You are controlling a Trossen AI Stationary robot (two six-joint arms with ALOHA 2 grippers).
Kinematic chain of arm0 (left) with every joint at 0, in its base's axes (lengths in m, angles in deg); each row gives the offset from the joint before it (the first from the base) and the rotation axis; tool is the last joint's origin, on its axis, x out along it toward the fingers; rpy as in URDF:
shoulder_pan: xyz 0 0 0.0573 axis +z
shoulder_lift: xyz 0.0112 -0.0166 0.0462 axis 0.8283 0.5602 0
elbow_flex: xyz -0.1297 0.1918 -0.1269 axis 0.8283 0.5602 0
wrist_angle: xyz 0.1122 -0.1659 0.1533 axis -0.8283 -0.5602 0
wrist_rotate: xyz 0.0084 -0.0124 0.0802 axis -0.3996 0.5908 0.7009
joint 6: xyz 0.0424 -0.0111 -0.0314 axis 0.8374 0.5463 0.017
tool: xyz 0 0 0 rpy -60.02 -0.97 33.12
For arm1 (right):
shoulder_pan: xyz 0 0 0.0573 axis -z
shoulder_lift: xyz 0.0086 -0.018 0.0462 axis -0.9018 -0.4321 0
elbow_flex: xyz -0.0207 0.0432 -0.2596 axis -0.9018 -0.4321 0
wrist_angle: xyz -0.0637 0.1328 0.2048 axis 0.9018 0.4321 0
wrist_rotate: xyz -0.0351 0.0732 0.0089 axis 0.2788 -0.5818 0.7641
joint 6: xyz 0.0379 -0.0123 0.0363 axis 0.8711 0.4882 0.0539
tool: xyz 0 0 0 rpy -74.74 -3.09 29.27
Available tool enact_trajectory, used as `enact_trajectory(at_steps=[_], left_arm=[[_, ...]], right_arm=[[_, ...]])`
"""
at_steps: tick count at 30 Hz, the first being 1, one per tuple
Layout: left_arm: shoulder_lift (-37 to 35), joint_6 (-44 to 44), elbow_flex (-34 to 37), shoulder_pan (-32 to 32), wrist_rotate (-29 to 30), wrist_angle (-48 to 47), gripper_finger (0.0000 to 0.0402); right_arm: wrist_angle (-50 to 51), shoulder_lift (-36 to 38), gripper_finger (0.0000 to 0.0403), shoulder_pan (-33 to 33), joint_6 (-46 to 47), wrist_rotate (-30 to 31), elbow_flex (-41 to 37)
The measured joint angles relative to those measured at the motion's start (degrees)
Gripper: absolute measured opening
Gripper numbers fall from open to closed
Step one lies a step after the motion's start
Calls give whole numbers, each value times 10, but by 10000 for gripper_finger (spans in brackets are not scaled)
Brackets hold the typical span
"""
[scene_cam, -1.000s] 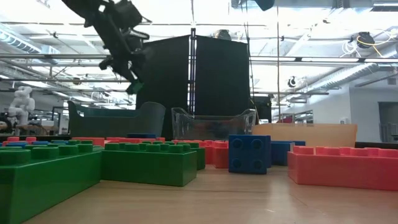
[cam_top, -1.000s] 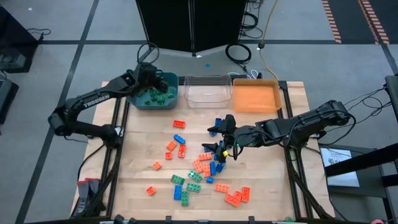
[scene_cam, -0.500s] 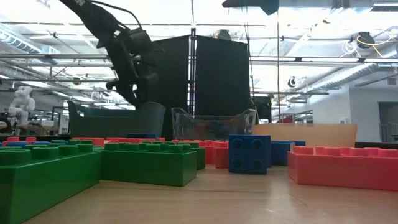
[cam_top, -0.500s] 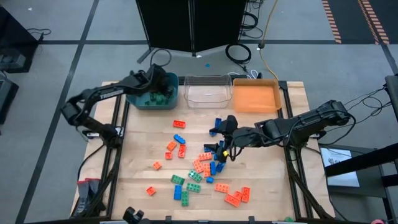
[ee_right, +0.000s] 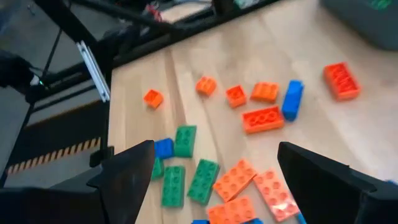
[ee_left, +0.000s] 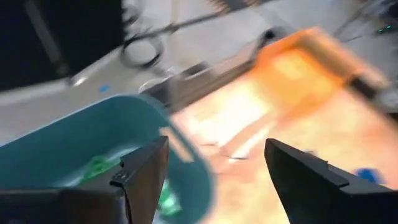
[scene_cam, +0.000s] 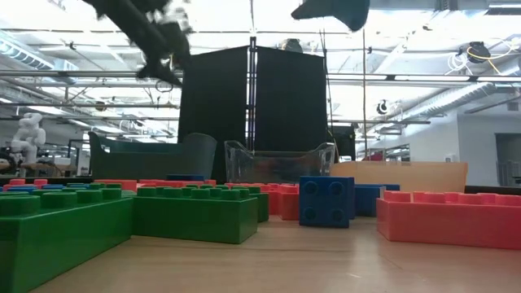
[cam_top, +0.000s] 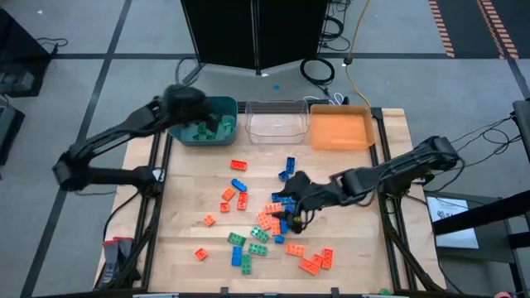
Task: Sort blocks
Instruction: Put the green game piece into the blue bin
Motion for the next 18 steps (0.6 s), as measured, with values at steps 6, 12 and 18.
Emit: enact_trajectory(at_steps=[6, 12, 18], left_arm=[[-138, -57, 0, -126, -7, -50, 273], [-173, -103, 0, -316, -20, -104, 273], [-105, -118, 0, -500, 77, -117, 273]], right_arm=[[-37, -83, 336, -9, 29, -69, 0], [16, -98, 336, -46, 51, -101, 0], [115, -97, 336, -89, 99, -98, 0]])
